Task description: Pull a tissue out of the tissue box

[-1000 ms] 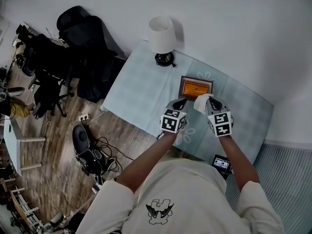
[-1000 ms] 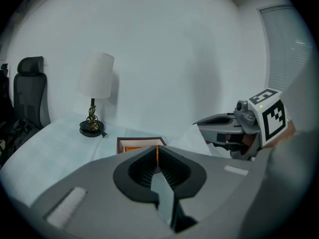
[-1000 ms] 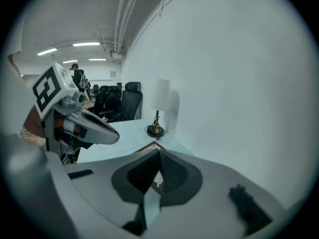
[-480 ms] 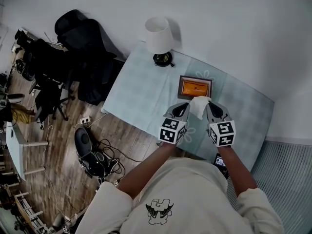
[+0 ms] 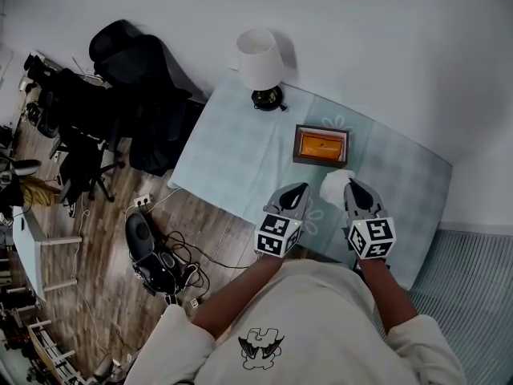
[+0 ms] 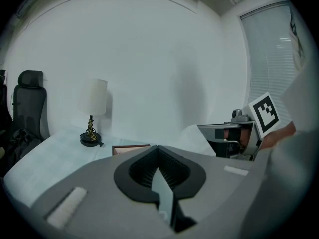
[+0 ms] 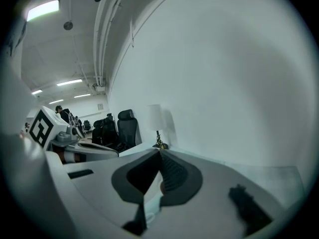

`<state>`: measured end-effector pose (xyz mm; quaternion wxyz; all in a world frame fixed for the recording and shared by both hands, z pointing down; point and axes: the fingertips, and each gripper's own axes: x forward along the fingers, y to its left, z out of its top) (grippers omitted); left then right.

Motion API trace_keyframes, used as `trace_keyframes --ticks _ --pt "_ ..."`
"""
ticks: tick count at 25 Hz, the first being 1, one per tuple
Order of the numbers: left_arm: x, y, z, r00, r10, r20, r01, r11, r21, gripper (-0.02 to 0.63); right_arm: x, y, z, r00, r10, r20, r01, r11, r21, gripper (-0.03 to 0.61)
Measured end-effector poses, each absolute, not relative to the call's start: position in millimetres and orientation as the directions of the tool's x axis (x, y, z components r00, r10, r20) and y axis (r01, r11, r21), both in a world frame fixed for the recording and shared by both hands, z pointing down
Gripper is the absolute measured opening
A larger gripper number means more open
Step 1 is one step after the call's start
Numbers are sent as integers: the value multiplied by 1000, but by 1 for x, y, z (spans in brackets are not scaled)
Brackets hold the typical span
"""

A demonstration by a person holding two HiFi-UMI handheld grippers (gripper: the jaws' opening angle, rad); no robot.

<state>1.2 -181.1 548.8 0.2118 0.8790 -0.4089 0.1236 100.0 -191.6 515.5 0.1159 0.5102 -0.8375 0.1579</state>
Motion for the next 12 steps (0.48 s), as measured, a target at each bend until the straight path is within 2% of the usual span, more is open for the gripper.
trace_keyframes --ticks 7,12 --pt "-9 -168 538 629 -681 376 -777 -566 275 8 97 -165 501 -468 -835 289 -883 432 -181 14" --pt "-13 -158 538 627 -684 373 -779 -562 279 8 81 -145 507 -492 -822 288 -869 446 -213 14"
